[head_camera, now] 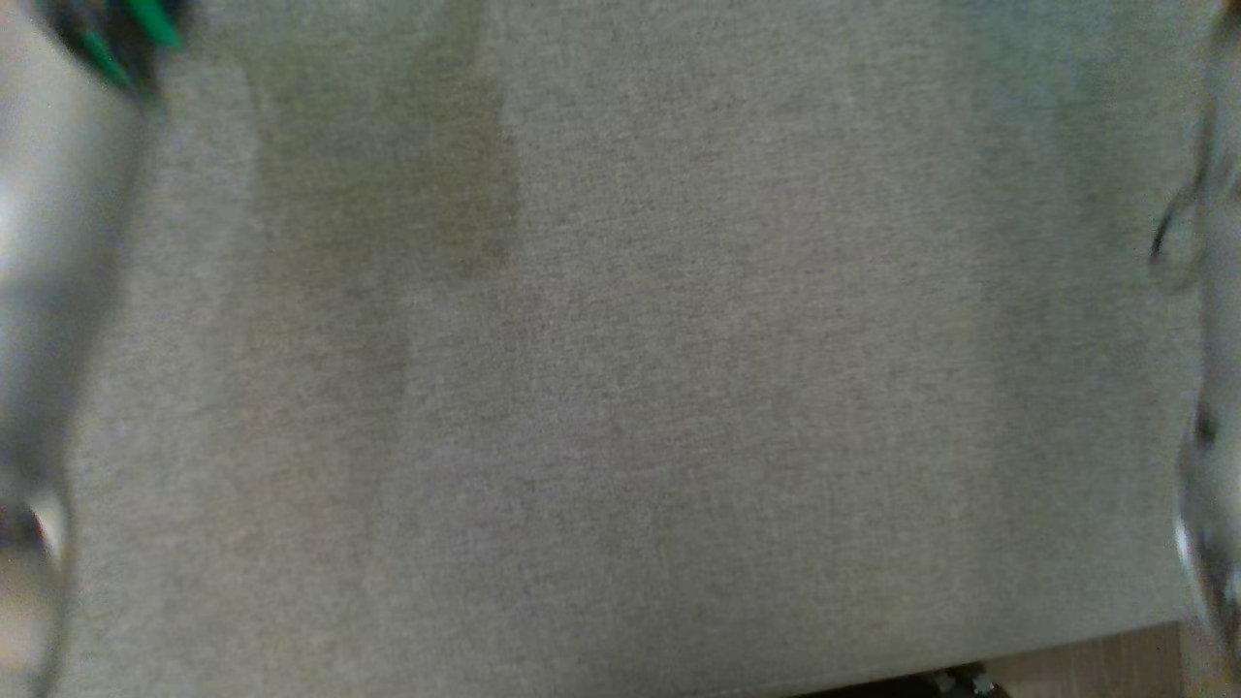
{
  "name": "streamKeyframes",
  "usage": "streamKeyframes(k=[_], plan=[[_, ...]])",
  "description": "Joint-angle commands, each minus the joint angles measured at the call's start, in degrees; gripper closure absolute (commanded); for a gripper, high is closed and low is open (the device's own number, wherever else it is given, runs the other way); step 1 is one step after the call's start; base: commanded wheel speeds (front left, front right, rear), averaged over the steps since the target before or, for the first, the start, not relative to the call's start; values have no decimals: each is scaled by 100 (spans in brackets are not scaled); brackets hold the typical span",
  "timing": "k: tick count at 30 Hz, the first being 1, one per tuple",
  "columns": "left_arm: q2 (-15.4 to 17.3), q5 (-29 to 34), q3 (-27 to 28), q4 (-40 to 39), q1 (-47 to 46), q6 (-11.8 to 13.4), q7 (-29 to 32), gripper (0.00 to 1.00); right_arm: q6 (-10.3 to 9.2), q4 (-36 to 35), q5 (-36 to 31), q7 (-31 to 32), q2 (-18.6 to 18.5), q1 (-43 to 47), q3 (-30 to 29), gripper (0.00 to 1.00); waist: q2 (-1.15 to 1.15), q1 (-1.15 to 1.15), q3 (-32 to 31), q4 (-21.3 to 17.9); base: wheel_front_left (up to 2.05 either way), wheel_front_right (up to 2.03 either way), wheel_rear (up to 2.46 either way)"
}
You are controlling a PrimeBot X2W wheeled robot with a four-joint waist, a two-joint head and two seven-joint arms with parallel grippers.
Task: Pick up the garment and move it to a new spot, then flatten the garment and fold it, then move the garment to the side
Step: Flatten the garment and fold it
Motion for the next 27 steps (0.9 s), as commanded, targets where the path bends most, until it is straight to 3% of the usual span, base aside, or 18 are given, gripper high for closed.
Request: streamKeyframes(k=[1,8,12,13,18,22,27], plan=[[290,-59,-110,-320,569,-47,-189,100,-4,-349,146,-93,-178,749,69,100,0,-2,-467,-12,0,0,0],[848,-303,-1020,-1694,3500,-6,-450,100,-4,-1621,490,378,-1100,4015,143,100,0,-2,-1650,54,0,0,0],[1086,-320,-1258,-2600,5054,517,-535,100,-4,-2737,503,927,-1339,5958,-348,100,0,-2,-2284,106,0,0,0],[1086,-320,-1258,-2600,5054,517,-535,100,-4,-2737,503,927,-1339,5958,-348,100,0,-2,-2284,106,0,0,0],[1273,-662,-1291,-3770,6619,1105,-582,100,-4,-4183,676,1617,-1324,7892,-898,100,0,-2,-2653,175,0,0,0],[1205,-1136,-1172,-4477,7183,1183,-594,100,-4,-4935,845,1992,-1474,8298,-1081,100,0,-2,-2582,327,0,0,0],[1031,-1947,-755,-4649,6979,1021,-479,100,-4,-5053,1082,2462,-2155,7344,-649,100,0,-2,-2122,689,0,0,0]])
